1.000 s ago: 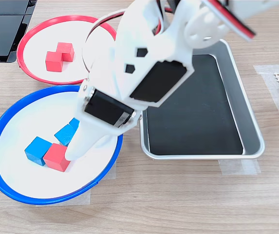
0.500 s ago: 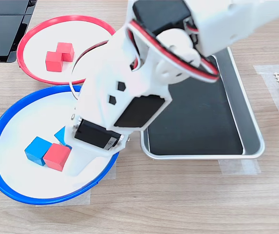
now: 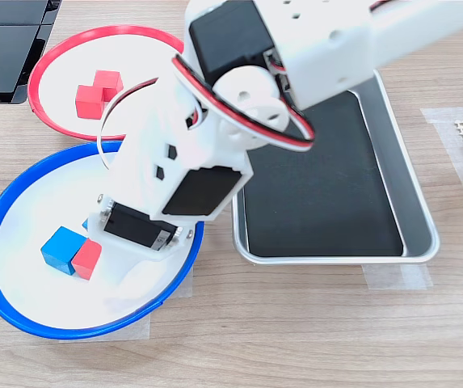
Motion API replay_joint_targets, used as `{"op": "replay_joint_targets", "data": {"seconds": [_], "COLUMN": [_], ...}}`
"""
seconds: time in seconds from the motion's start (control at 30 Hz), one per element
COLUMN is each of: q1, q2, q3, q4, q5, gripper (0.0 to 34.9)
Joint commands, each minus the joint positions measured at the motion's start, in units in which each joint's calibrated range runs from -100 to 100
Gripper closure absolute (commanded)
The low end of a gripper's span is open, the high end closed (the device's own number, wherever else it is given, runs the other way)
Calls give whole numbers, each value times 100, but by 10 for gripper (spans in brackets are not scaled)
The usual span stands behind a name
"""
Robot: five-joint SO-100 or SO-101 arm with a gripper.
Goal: Relocate any red block in the blue dish to the red dish, correcting any misplacement.
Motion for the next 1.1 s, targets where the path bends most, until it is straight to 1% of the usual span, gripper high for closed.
{"op": "replay_joint_targets", "data": {"seconds": [0.0,0.17,0.3,0.37,0.73,0.87,1.07], "q1": [108,193,221,212,33,-23,-117], "q2": [22,210,270,270,125,-12,-720], "q3": [-405,-669,-742,-742,-642,-596,-223], "q4": [26,26,26,43,183,249,381], "q5": [0,24,29,34,-24,-112,-137], "gripper": [199,203,219,234,343,346,346]}}
